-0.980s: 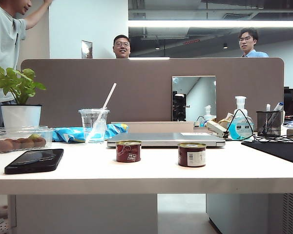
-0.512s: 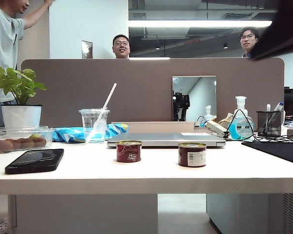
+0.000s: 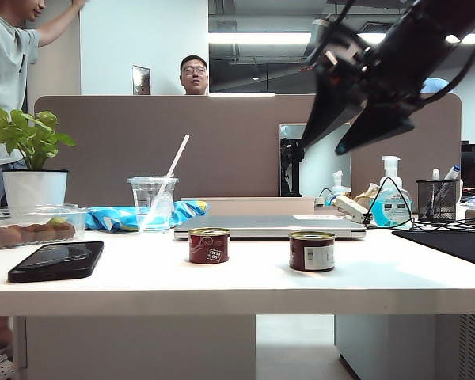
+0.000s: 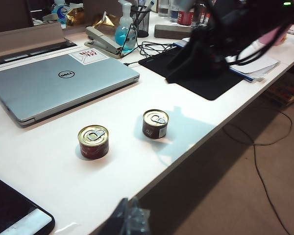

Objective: Stack a can of tomatoes on the right onto the can of tomatoes on the left.

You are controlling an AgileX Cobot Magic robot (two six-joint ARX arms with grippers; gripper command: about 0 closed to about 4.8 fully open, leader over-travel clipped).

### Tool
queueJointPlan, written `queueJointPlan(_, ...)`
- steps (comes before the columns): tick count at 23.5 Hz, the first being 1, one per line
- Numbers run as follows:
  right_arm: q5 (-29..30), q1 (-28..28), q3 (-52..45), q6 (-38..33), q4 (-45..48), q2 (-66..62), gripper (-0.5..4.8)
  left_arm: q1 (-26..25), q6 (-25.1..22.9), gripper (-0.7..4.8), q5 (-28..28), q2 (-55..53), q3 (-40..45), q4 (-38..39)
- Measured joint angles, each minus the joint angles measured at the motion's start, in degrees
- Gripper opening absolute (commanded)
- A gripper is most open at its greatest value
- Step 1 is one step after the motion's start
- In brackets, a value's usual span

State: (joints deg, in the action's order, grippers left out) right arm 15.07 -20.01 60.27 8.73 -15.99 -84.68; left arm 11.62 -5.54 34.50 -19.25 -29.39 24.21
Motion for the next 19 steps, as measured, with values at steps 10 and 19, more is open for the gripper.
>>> queueJointPlan(10,-0.07,-0.52,6.21,1.33,-5.79,-11.69,4.15,0.0,0.0,-0.04,-0.02,0.02,0.0,0.02)
queueJointPlan(19,-0.11,-0.63,6.73,2.05,-6.51,-16.44,4.2,0.0,0.02,-0.04,0.0,0.02,0.0,0.02)
